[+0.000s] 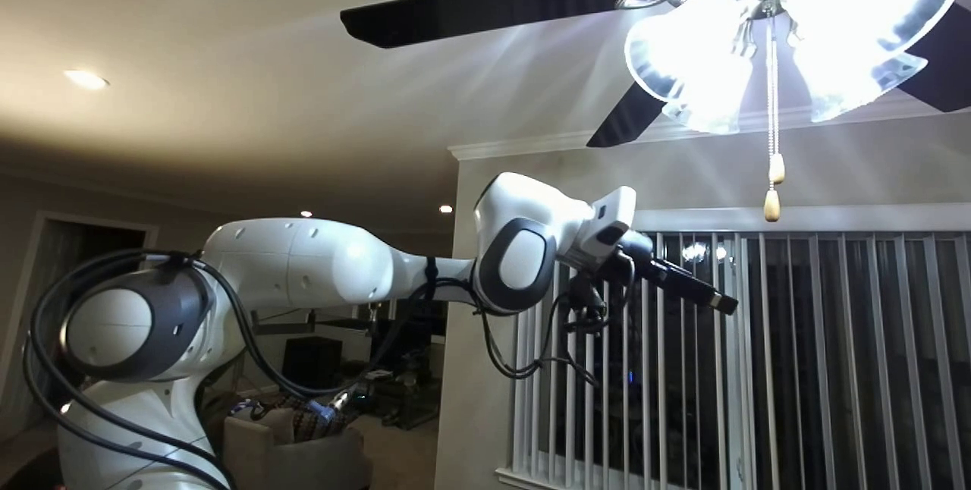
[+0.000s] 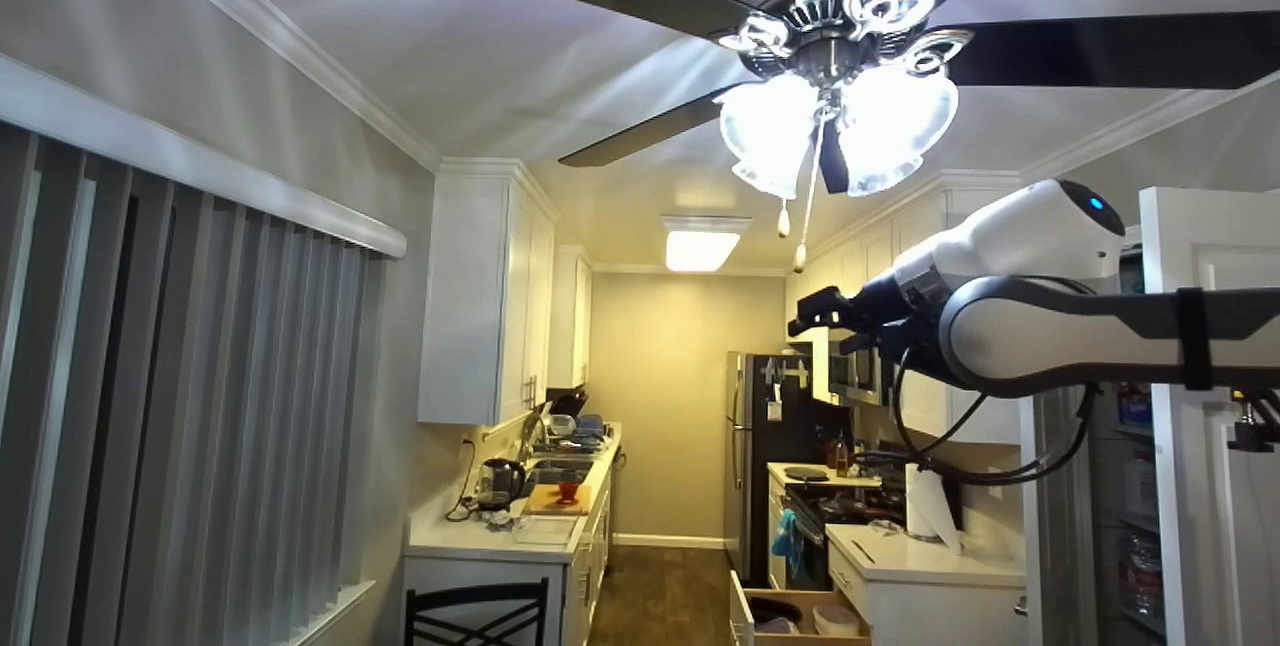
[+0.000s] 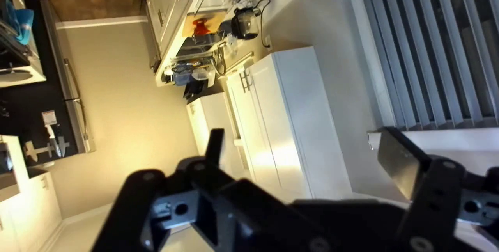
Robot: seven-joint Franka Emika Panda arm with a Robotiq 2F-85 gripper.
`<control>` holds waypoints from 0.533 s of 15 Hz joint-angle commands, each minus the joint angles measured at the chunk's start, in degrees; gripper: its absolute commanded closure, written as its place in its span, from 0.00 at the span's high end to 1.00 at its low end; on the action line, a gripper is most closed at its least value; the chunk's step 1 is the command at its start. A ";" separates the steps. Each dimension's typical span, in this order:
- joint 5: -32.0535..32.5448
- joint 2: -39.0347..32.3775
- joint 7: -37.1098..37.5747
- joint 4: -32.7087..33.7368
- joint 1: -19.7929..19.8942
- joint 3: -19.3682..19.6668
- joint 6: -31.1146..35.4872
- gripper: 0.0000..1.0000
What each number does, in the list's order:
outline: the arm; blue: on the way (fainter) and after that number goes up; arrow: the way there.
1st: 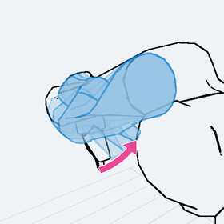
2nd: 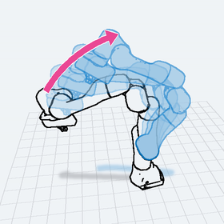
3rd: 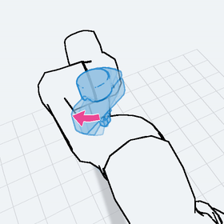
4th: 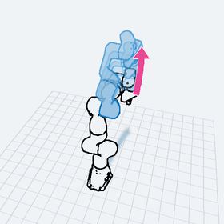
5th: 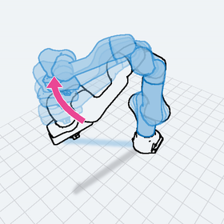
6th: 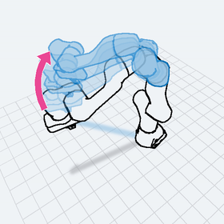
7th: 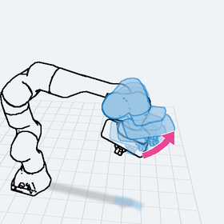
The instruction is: Turn off the lights
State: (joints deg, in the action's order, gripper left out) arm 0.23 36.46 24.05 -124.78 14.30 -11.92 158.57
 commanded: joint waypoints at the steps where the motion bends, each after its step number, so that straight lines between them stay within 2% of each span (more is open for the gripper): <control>1: 2.11 4.30 4.65 -0.06 3.94 -3.59 0.62 1.00; 5: 3.55 4.08 7.88 4.26 10.49 -7.82 -0.23 1.00; 8: 6.34 1.72 12.29 10.14 18.37 -11.35 -1.40 1.00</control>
State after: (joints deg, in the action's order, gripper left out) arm 3.01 41.15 31.33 -120.60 25.60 -20.01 158.46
